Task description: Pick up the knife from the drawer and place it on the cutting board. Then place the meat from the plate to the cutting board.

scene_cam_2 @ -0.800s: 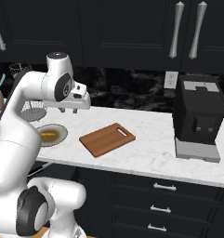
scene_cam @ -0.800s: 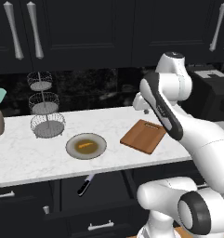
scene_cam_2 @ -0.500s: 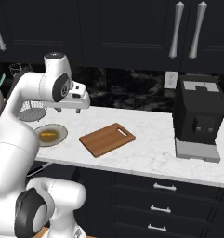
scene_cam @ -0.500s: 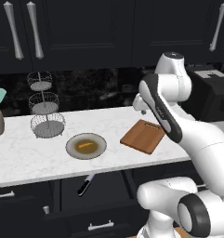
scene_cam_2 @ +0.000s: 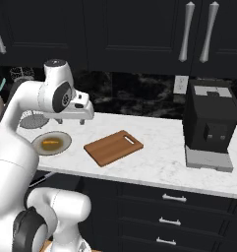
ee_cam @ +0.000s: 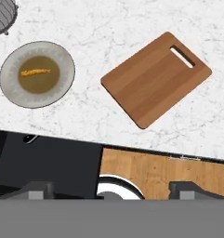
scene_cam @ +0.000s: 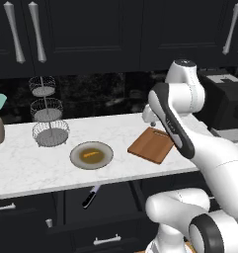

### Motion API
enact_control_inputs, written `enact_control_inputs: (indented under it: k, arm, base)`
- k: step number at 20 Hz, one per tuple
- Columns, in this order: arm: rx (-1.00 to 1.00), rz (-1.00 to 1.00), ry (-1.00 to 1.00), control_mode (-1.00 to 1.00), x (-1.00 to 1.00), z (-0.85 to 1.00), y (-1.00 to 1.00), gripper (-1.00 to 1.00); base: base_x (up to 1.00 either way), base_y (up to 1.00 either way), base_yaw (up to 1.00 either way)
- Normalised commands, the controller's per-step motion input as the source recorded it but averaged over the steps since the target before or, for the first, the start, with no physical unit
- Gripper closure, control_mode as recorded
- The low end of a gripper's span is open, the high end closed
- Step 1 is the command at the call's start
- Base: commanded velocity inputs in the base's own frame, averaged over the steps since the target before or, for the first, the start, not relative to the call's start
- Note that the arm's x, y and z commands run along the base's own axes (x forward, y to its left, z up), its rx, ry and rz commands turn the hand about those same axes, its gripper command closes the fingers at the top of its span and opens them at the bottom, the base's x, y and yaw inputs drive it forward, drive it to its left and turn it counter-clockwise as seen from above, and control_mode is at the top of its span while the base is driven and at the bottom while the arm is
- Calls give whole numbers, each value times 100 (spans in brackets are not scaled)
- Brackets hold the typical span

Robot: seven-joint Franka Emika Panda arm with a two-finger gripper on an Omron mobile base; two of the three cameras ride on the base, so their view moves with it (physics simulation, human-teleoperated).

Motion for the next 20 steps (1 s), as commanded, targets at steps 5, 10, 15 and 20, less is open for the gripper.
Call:
enact_control_inputs:
  k: [5,10,15,20]
  arm:
    - [-19,-1,17,-100,-40,-71,16,-100]
    - [-9,10,10,-100,-44,-69,-11,-100]
    - [0,29,5,-100,-21,-71,-5,-100]
    - [0,20,8,-100,0,-54,0,-100]
  base:
    - [0,0,0]
    - [0,0,0]
    - [0,0,0]
    - [0,0,0]
